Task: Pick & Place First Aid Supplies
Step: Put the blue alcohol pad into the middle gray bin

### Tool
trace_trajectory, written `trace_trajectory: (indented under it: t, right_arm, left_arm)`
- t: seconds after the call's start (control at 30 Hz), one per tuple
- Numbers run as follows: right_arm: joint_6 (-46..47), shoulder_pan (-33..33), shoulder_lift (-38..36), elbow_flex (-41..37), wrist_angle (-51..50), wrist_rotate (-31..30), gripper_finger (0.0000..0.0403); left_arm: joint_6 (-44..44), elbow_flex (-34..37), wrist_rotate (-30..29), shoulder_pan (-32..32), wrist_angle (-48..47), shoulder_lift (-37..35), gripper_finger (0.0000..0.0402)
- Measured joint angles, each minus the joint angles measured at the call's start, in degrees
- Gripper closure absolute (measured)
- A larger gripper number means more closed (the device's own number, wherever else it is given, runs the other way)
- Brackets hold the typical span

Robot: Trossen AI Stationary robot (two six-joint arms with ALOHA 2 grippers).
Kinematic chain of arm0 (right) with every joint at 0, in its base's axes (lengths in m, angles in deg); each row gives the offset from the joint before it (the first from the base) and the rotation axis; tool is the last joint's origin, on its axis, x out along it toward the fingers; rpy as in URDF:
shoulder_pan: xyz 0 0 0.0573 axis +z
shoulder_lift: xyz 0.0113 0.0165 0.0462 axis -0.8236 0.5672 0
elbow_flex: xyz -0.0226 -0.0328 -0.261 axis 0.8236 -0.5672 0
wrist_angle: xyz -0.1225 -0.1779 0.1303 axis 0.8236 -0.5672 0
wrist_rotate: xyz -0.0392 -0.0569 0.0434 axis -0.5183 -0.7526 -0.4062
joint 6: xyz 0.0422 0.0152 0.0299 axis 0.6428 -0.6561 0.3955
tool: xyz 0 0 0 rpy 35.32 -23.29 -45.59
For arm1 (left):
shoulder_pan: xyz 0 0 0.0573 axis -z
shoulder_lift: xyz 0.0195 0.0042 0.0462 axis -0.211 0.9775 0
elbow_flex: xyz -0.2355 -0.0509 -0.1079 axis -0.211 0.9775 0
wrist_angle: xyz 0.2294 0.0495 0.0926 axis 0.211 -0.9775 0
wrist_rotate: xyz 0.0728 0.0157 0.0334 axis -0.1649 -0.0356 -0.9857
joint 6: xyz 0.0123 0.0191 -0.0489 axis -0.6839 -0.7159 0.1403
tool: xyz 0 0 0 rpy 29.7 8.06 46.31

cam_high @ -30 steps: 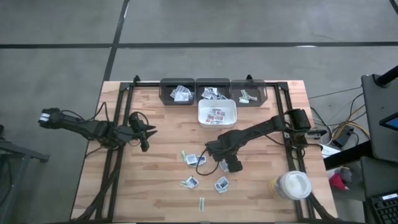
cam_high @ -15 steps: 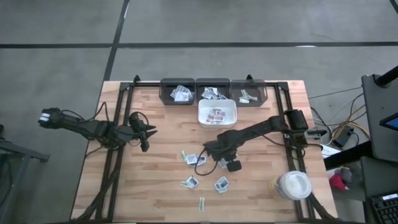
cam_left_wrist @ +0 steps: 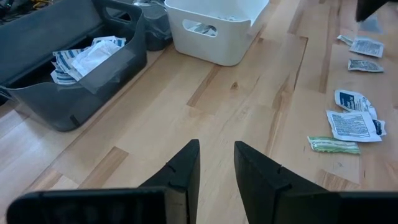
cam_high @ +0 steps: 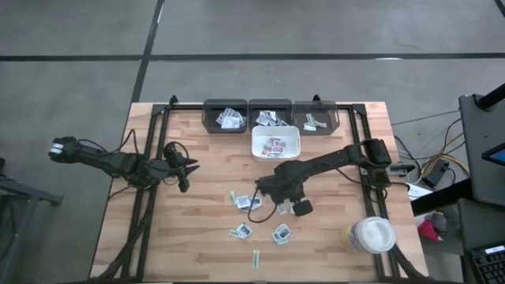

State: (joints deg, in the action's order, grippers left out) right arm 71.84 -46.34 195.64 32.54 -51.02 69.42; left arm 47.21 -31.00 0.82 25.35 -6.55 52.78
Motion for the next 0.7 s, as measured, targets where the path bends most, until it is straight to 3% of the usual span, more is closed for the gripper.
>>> trace_trajectory:
  t: [0.2,0.5,0.6,0.7]
  right_arm:
    - [-4.3,-1.81,-1.84,3.24,8.12,7.25,0.0394]
    - [4.67,-8.31,-2.24,6.99,34.07,9.72,0.0394]
    - [8.02,-10.81,-2.24,8.9,36.82,3.58,0.0394]
    - [9.43,-12.91,-2.24,11.4,36.05,-8.72,0.0394]
  left_arm:
    - [0.0,0.01,0.0,-0.01,0.0,0.0,0.0307]
    - [0.0,0.02,0.0,-0.02,0.02,0.0,0.0307]
    - [0.0,0.02,0.0,0.0,0.0,0.0,0.0307]
    - [0.0,0.02,0.0,0.0,0.01,0.0,0.0307]
